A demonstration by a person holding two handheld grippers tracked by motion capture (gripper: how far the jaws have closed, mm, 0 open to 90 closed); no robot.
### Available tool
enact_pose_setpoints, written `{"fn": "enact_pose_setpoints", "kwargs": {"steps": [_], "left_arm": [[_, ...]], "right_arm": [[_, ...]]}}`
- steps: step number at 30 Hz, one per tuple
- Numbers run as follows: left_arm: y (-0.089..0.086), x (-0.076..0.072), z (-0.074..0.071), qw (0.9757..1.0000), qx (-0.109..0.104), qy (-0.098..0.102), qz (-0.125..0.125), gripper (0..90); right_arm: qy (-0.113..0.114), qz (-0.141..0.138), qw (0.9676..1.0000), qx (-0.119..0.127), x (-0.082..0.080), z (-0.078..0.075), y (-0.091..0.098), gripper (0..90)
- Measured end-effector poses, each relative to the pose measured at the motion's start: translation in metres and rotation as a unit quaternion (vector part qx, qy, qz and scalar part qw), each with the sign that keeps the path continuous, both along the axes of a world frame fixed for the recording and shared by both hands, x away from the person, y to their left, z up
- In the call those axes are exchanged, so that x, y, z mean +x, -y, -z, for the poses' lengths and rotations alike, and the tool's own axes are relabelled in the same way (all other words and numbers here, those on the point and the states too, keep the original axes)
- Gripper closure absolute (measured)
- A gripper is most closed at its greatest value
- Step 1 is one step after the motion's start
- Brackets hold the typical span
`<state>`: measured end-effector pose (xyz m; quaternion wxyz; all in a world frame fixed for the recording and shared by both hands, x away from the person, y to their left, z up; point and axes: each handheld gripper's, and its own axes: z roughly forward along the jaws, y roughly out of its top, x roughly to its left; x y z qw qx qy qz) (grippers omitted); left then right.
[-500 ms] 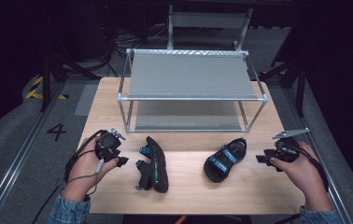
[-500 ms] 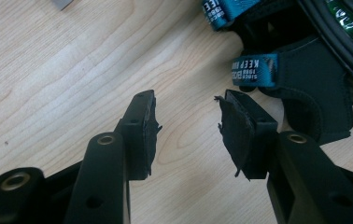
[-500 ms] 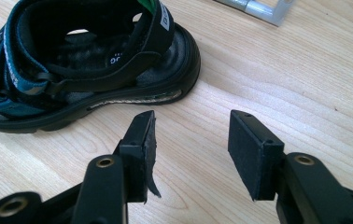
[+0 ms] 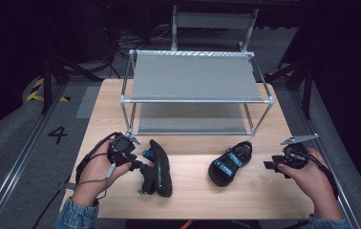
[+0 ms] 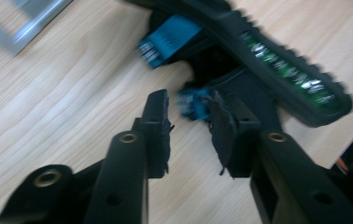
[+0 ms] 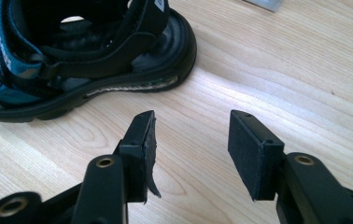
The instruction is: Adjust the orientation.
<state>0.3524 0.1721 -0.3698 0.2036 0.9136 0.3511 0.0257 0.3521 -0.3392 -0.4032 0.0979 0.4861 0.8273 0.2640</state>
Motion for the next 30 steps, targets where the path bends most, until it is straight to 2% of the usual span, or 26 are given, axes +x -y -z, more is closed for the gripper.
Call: {"fn": "enact_pose_setpoints", "kwargs": {"steps": [2,6,7,9,11,12,20,25,30], "left_arm": [[0.006,0.001,0.001,0.9999,-0.004,0.000,0.015,75.2],[0.015,0.001,0.001,0.9995,-0.016,-0.002,0.028,83.8],[0.022,0.002,0.002,0.9991,-0.021,-0.001,0.038,85.7],[0.025,0.002,0.002,0.9990,-0.022,0.000,0.040,88.1],[0.031,0.005,0.004,0.9987,-0.018,0.003,0.047,89.0],[0.036,0.007,0.008,0.9985,-0.019,-0.001,0.052,89.1],[0.046,0.011,0.017,0.9974,-0.011,-0.011,0.070,89.4],[0.051,0.011,0.015,0.9975,-0.004,-0.008,0.070,89.6],[0.064,0.008,0.011,0.9968,0.009,0.003,0.080,89.3]], "right_arm": [[0.000,0.002,1.0000,-0.001,-0.002,0.000,0.001,52.5],[-0.002,0.006,1.0000,0.000,-0.005,0.001,0.003,52.5],[-0.002,0.006,1.0000,-0.003,-0.006,0.002,0.004,52.6],[-0.003,0.007,1.0000,-0.003,-0.006,0.002,0.004,52.5],[-0.005,0.010,0.9999,-0.004,-0.008,0.003,0.005,52.6],[-0.005,0.011,0.9999,-0.003,-0.010,0.003,0.007,52.6],[-0.005,0.018,0.9998,-0.002,-0.013,0.004,0.011,52.6],[-0.008,0.018,0.9998,-0.003,-0.013,0.005,0.011,52.6],[-0.005,0.021,0.9998,-0.002,-0.014,0.004,0.013,52.6]]}}
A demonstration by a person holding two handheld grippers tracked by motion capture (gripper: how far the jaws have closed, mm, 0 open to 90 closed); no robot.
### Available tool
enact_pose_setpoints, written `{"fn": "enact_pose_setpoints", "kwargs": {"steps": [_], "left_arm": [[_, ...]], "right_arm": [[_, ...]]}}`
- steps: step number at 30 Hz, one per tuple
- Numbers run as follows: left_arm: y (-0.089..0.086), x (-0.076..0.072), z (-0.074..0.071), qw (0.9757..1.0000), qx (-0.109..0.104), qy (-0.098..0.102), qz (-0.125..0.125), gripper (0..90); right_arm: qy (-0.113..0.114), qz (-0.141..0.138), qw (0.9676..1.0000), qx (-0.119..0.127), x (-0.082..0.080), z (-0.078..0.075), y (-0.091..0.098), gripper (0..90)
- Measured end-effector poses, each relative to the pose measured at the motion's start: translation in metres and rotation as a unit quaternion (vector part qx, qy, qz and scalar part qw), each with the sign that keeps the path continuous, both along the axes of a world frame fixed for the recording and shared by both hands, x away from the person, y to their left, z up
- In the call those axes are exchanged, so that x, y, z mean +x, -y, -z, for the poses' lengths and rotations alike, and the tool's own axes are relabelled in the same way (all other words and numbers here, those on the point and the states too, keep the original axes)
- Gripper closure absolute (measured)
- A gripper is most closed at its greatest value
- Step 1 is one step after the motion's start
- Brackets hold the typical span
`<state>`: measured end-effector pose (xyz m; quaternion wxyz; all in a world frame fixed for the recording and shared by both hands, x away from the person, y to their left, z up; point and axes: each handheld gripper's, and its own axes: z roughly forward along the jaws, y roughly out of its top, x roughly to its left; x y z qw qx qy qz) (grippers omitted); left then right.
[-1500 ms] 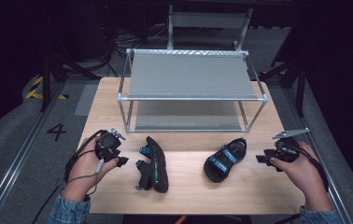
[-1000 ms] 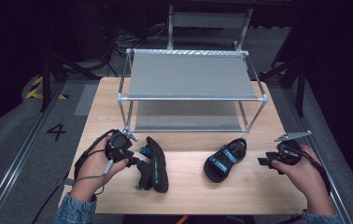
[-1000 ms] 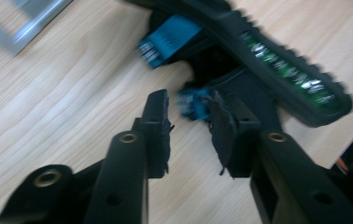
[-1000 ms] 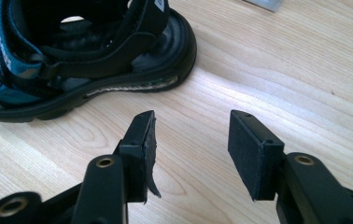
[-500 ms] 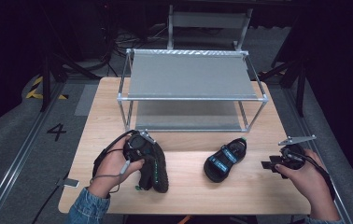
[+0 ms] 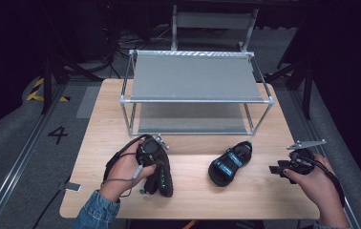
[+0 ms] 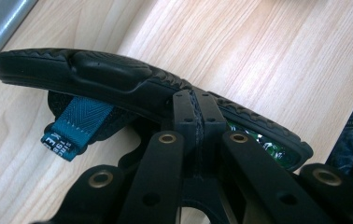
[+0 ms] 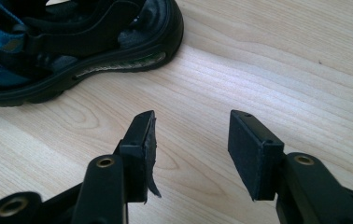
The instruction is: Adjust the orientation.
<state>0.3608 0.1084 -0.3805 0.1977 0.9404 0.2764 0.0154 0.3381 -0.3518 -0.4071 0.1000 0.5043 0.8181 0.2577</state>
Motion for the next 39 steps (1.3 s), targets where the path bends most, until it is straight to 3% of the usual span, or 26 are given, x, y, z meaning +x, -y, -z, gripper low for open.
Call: {"fn": "enact_pose_setpoints", "kwargs": {"steps": [7,18,28,31,33,35,39], "left_arm": [[0.024,0.006,-0.005,0.9998,-0.009,-0.004,0.015,88.2],[0.067,0.013,0.000,0.9994,0.005,0.001,0.033,85.0],[0.103,0.022,0.007,0.9990,0.007,-0.012,0.042,72.7],[0.110,0.023,0.007,0.9990,-0.005,-0.011,0.042,68.3],[0.116,0.024,0.005,0.9986,-0.024,-0.011,0.046,67.5],[0.123,0.023,0.004,0.9988,-0.007,-0.006,0.047,65.0],[0.128,0.023,0.005,0.9988,-0.005,-0.005,0.048,63.5]], "right_arm": [[0.002,0.001,1.0000,0.001,-0.001,-0.002,0.000,52.6],[0.011,0.005,0.9999,0.007,-0.003,-0.005,0.006,52.2],[0.011,0.009,0.9998,0.013,-0.003,-0.005,0.010,52.2],[0.012,0.011,0.9998,0.013,-0.004,-0.006,0.011,52.2],[0.016,0.013,0.9997,0.015,-0.005,-0.007,0.013,52.2],[0.017,0.013,0.9997,0.015,-0.005,-0.007,0.014,52.2],[0.017,0.014,0.9996,0.017,-0.006,-0.008,0.014,52.2]]}}
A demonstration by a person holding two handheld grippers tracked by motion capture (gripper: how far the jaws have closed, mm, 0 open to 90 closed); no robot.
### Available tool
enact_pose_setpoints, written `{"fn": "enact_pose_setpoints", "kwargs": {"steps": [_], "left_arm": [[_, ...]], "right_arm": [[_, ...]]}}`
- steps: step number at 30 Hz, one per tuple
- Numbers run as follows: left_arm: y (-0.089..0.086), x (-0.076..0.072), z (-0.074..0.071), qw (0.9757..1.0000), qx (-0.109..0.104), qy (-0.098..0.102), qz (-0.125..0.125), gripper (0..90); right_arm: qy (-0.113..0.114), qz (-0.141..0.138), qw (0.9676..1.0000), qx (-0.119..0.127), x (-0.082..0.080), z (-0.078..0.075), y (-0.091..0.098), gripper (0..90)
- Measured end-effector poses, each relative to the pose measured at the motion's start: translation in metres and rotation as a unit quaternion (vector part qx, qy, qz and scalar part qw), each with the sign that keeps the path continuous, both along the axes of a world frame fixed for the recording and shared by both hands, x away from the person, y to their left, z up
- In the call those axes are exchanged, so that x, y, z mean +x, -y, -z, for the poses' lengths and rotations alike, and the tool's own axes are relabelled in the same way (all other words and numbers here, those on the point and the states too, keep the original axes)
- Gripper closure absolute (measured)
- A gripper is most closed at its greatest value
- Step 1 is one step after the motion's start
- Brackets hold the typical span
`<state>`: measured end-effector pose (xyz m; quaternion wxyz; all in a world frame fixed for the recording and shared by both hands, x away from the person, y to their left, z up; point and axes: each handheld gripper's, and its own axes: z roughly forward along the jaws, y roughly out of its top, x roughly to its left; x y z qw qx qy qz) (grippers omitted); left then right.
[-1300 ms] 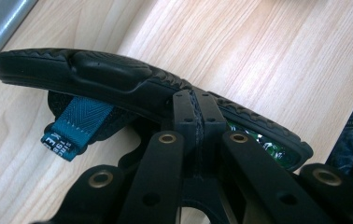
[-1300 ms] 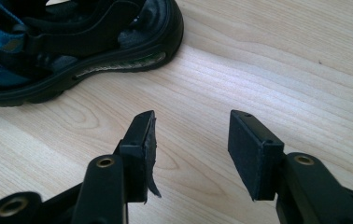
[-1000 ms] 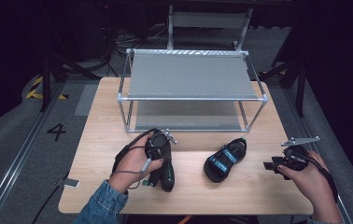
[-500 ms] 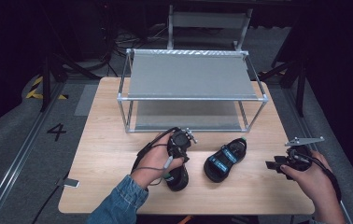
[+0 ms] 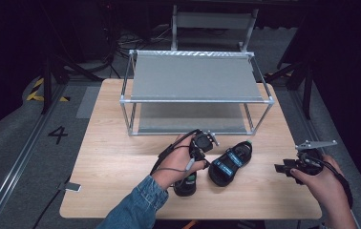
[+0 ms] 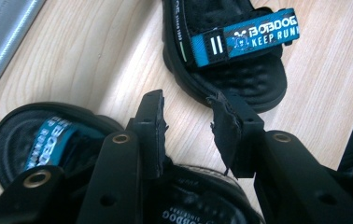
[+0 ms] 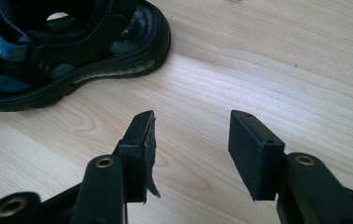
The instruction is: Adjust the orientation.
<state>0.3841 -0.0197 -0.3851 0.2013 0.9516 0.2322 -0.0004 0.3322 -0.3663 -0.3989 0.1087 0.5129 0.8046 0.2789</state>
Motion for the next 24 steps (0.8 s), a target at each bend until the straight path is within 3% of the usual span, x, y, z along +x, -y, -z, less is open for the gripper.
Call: {"fn": "enact_pose_setpoints", "kwargs": {"steps": [6,10,13,15,17,19,21,24], "left_arm": [[-0.016,-0.005,-0.014,0.9995,-0.018,0.022,-0.013,55.3],[-0.032,-0.008,-0.026,0.9988,-0.016,0.042,-0.020,44.7],[-0.047,-0.008,-0.029,0.9977,-0.010,0.053,-0.041,40.7],[-0.054,-0.005,-0.026,0.9975,-0.002,0.050,-0.051,39.1],[-0.058,-0.002,-0.019,0.9974,0.012,0.033,-0.063,37.2],[-0.059,-0.001,-0.017,0.9973,0.011,0.033,-0.065,36.9],[-0.062,0.001,-0.008,0.9972,0.012,0.012,-0.072,37.0],[-0.062,0.003,-0.002,0.9969,0.020,0.000,-0.076,38.3]], "right_arm": [[0.001,0.002,1.0000,0.001,0.000,-0.001,0.002,51.8],[0.003,0.004,1.0000,0.002,-0.001,-0.001,0.002,51.0],[0.005,0.005,1.0000,0.002,-0.001,-0.002,0.003,51.0],[0.004,0.005,1.0000,0.001,0.000,-0.002,0.002,50.9],[0.004,0.004,1.0000,0.001,0.000,-0.001,0.002,50.6],[0.004,0.003,1.0000,0.001,0.000,0.000,0.001,50.4],[0.004,0.004,1.0000,0.001,0.000,0.000,0.001,50.3],[0.003,0.004,1.0000,0.000,0.000,0.000,0.001,50.2]]}}
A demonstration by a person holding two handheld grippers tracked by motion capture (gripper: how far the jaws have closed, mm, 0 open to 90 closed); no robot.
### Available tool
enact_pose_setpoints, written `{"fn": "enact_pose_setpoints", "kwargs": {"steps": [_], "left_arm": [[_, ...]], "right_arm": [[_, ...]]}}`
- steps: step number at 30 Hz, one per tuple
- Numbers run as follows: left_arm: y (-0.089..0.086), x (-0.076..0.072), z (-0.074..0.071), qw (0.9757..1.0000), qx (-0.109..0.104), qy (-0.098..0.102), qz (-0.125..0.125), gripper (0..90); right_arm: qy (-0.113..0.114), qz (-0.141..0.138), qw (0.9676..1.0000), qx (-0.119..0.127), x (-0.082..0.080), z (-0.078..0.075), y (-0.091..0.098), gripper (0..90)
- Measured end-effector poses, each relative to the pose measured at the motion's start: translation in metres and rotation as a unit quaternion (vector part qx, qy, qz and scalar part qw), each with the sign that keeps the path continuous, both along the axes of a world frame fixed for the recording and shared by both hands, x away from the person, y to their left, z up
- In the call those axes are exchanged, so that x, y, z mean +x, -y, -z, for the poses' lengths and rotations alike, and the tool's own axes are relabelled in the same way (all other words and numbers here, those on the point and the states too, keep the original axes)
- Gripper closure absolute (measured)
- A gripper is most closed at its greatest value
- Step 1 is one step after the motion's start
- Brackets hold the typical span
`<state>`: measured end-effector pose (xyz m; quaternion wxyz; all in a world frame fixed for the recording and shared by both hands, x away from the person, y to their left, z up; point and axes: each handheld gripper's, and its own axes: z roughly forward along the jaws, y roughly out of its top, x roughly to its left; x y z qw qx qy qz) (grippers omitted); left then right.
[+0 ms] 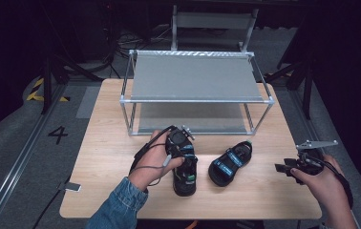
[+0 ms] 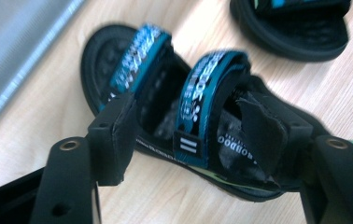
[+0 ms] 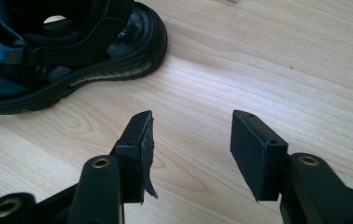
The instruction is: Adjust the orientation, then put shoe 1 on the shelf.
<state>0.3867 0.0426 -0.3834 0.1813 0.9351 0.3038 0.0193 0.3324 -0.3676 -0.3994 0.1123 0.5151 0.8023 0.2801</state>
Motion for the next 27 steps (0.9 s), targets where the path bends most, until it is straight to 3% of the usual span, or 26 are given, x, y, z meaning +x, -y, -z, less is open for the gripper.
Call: {"fn": "enact_pose_setpoints", "kwargs": {"steps": [1,6,11,16,17,18,27], "left_arm": [[0.000,0.002,0.005,0.9999,0.011,-0.008,-0.003,38.6],[0.003,0.006,0.012,0.9997,0.020,-0.014,-0.006,41.2],[0.006,0.007,0.014,0.9995,0.032,-0.004,-0.004,44.7],[0.006,0.006,0.011,0.9995,0.029,0.003,-0.009,54.5],[0.006,0.006,0.010,0.9998,0.016,-0.011,-0.004,63.7],[0.006,0.006,0.010,0.9998,0.016,-0.011,-0.004,68.3],[0.008,0.002,0.002,0.9997,0.018,0.017,-0.003,71.5]], "right_arm": [[0.000,-0.001,1.0000,0.000,0.000,0.000,0.000,50.2],[0.002,-0.001,1.0000,0.000,0.000,0.000,-0.001,50.0],[0.002,-0.001,1.0000,-0.001,0.000,0.000,-0.001,50.0],[0.002,-0.005,1.0000,0.000,0.001,0.001,-0.003,50.0],[0.002,-0.004,1.0000,0.000,0.002,0.001,-0.003,50.0],[0.002,-0.004,1.0000,0.000,0.002,0.001,-0.003,50.0],[0.002,-0.005,1.0000,0.002,0.002,0.000,-0.003,50.0]]}}
